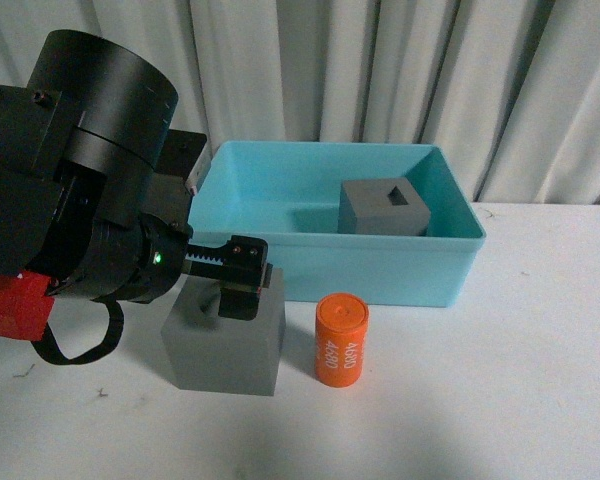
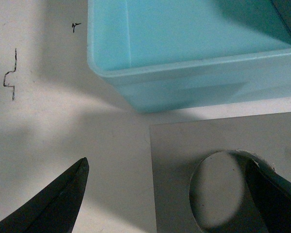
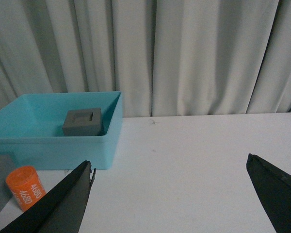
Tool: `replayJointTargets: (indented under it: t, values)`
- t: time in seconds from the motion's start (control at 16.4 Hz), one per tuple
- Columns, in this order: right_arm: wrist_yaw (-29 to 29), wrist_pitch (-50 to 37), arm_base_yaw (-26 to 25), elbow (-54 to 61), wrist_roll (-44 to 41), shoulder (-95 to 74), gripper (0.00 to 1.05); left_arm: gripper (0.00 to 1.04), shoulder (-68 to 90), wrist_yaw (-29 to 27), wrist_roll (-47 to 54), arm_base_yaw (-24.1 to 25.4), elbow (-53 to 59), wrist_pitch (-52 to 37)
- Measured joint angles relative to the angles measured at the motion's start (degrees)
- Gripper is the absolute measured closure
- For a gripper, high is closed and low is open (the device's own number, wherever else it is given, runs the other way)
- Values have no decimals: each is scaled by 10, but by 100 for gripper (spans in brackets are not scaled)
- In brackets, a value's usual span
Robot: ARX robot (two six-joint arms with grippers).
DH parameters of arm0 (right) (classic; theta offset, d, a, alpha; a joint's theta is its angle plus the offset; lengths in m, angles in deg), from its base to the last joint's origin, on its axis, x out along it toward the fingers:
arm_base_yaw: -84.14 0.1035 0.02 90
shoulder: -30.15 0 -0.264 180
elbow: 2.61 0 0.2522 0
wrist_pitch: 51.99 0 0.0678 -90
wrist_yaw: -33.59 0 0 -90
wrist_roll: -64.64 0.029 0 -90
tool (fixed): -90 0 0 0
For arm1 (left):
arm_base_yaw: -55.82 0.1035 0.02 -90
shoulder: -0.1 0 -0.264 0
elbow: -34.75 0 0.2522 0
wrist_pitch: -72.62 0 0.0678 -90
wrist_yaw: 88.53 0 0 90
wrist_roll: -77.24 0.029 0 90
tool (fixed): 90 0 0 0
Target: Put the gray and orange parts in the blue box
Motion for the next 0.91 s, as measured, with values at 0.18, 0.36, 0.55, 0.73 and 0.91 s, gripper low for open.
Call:
replayJointTargets:
  t: [0.18,0.36,0.55,0.73,0.91]
  values:
    - [0,0,0,0,0,0,6,7,10,0,0,2,0,-4]
    - [0,0,0,0,0,0,6,7,15,0,1,2,9,-9]
    - [0,0,0,0,0,0,6,7,18,0,5,4,13,-14]
    - [0,0,0,0,0,0,6,29,19,3,8,4,18,-19]
    - [0,0,0,0,0,0,6,60,19,8,8,2,21,-20]
